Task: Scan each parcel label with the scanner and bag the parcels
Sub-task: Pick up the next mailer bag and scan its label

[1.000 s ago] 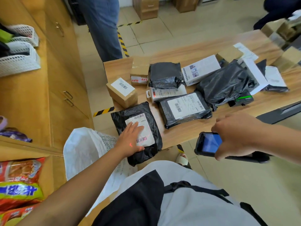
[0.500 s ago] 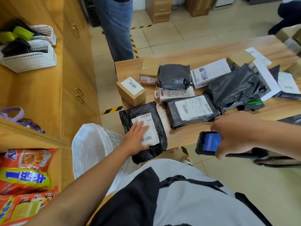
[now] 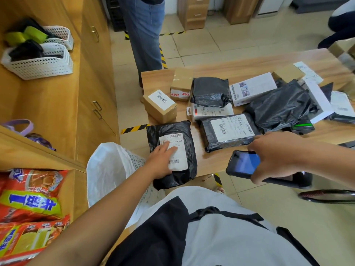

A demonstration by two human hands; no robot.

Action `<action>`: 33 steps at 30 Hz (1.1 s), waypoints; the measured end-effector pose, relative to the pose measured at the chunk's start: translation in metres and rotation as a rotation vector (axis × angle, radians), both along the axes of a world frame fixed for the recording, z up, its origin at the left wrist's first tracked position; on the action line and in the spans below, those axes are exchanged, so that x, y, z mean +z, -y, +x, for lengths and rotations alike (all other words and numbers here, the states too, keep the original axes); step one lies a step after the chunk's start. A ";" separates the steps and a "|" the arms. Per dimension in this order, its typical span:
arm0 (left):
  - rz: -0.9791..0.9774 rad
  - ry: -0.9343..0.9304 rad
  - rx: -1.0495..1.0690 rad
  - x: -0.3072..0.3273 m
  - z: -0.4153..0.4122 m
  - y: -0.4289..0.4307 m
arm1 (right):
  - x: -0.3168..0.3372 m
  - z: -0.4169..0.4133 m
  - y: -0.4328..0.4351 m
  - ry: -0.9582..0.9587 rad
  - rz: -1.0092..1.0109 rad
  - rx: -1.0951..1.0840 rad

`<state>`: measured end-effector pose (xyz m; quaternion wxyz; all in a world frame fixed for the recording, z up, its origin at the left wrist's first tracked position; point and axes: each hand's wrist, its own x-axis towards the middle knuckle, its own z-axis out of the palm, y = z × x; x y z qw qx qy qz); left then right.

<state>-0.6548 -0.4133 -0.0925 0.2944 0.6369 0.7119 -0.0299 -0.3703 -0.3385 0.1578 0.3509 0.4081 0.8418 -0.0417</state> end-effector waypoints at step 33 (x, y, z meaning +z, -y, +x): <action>0.011 -0.036 0.466 0.017 0.035 0.007 | -0.073 -0.024 0.034 -1.377 -0.455 -1.281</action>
